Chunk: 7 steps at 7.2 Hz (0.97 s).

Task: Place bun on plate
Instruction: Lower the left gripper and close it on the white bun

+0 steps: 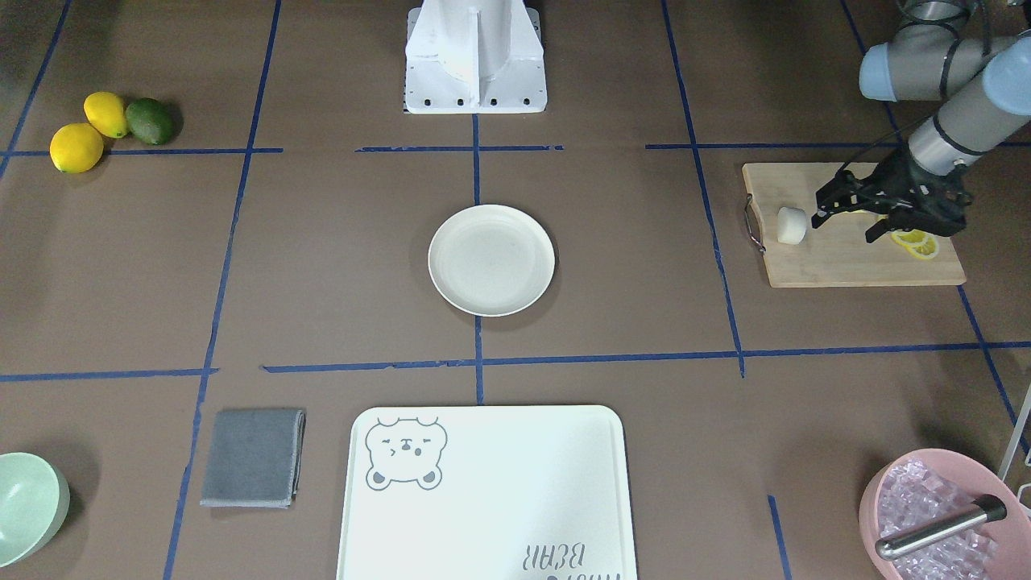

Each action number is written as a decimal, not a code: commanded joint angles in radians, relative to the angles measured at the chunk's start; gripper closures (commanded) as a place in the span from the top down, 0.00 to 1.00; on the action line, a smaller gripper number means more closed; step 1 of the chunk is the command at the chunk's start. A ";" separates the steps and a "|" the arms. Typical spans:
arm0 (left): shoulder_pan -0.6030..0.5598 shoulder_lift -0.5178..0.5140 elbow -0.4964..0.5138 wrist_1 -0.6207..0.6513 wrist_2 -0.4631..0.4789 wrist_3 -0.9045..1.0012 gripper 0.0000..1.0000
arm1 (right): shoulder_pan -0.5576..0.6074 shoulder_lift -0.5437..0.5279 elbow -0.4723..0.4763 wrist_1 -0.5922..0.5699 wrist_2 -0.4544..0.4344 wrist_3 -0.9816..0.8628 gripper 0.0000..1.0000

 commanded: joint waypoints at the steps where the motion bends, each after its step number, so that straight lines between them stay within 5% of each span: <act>1: 0.073 0.005 -0.008 -0.003 0.072 -0.039 1.00 | 0.000 0.000 0.000 0.000 0.000 0.000 1.00; 2: 0.073 0.005 -0.008 0.002 0.071 -0.042 0.58 | 0.000 -0.002 -0.001 0.000 0.006 0.000 1.00; 3: 0.073 0.008 -0.008 0.004 0.071 -0.042 0.37 | 0.001 -0.002 -0.003 0.000 0.006 0.000 1.00; 7: 0.059 0.000 -0.103 0.083 0.069 -0.042 0.37 | 0.000 -0.009 0.000 0.000 0.025 0.000 1.00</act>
